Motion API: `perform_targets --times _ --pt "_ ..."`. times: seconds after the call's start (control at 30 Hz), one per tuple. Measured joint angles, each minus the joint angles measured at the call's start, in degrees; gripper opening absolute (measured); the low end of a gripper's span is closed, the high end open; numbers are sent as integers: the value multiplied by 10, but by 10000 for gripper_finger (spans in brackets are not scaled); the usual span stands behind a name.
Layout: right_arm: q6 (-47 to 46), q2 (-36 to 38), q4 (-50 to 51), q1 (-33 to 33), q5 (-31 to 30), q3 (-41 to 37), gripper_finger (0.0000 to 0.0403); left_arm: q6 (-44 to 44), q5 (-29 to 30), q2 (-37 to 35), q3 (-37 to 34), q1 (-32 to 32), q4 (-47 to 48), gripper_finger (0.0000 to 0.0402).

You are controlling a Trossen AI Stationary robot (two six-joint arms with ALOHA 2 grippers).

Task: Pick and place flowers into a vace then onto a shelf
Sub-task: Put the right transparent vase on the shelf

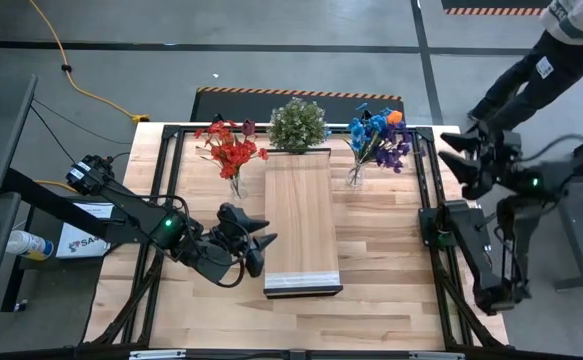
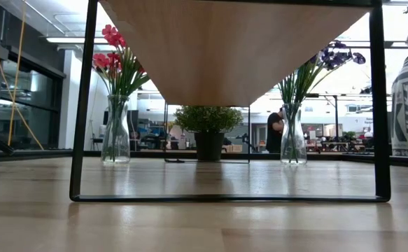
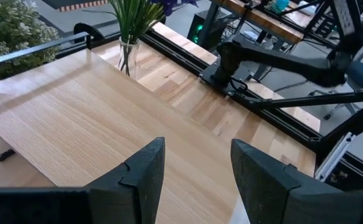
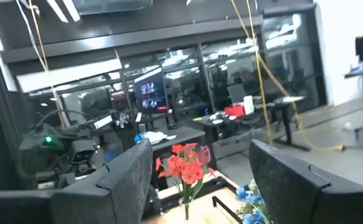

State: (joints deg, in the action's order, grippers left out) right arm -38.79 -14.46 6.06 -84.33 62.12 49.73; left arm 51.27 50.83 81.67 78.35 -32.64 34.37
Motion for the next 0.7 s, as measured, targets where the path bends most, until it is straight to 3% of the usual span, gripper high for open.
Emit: perform_targets --times 0.27,0.7 --pt "34 -42 -12 55 28 7 255 -4 -5 0 0 0 1 215" --pt "62 -44 2 139 11 -1 255 -4 9 0 0 0 -11 215"
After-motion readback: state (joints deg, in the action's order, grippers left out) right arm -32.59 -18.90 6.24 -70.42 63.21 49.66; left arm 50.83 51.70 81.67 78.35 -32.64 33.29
